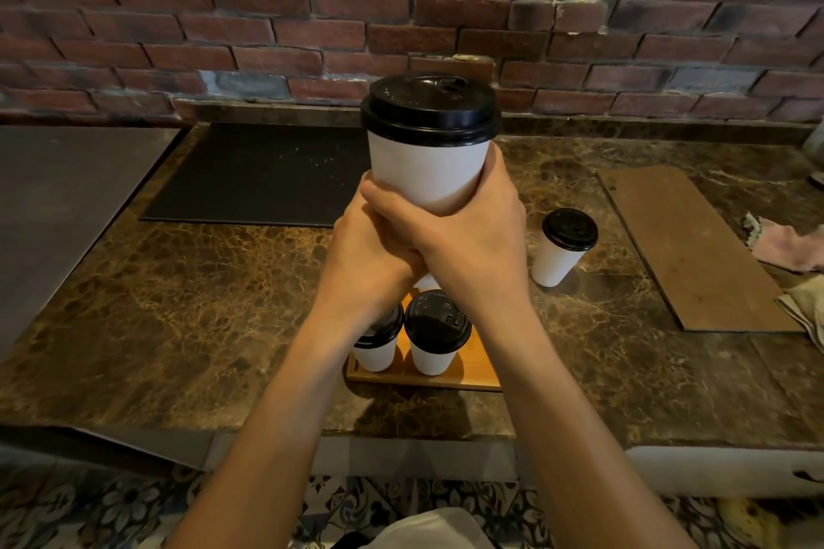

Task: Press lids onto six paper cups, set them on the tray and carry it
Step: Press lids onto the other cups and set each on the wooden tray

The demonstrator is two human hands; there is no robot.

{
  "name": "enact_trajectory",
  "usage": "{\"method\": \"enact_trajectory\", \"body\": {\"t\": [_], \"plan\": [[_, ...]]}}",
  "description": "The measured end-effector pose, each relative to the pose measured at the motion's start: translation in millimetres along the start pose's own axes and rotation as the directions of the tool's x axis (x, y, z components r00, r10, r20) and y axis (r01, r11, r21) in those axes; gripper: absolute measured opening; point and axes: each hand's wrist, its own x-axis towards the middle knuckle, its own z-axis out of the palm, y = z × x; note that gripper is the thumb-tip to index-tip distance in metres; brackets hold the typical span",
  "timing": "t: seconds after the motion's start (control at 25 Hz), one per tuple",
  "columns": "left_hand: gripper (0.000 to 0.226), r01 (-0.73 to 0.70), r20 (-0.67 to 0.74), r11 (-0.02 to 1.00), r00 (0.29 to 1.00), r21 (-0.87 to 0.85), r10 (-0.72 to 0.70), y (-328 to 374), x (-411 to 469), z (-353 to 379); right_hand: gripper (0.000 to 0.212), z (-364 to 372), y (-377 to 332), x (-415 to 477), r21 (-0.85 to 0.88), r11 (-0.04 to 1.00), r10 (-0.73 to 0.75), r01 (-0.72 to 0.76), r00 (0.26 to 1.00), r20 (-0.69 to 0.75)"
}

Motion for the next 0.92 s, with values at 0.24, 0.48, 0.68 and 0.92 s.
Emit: {"method": "enact_trajectory", "body": {"t": [0.24, 0.48, 0.68, 0.92], "plan": [[0.062, 0.027, 0.064, 0.991, 0.998, -0.134, -0.018, 9, 1, -6, 0.074, -10, -2, 12, 0.106, 0.994, 0.022, -0.03, 0.997, 0.075], [0.052, 0.071, 0.218, 0.982, 0.975, -0.174, -0.031, 15, 2, -12, 0.067, -25, 2, 20, 0.178, 0.977, 0.072, -0.115, 0.971, 0.228], [0.049, 0.181, 0.433, 0.933, 0.901, -0.312, -0.031, 14, 2, -20, 0.06, -34, 6, 23, 0.221, 0.958, 0.078, -0.184, 0.906, 0.417], [0.049, 0.25, 0.522, 0.905, 0.852, -0.344, -0.037, 8, 3, -26, 0.04, -37, 12, 26, 0.242, 0.945, 0.07, -0.222, 0.857, 0.511]]}}
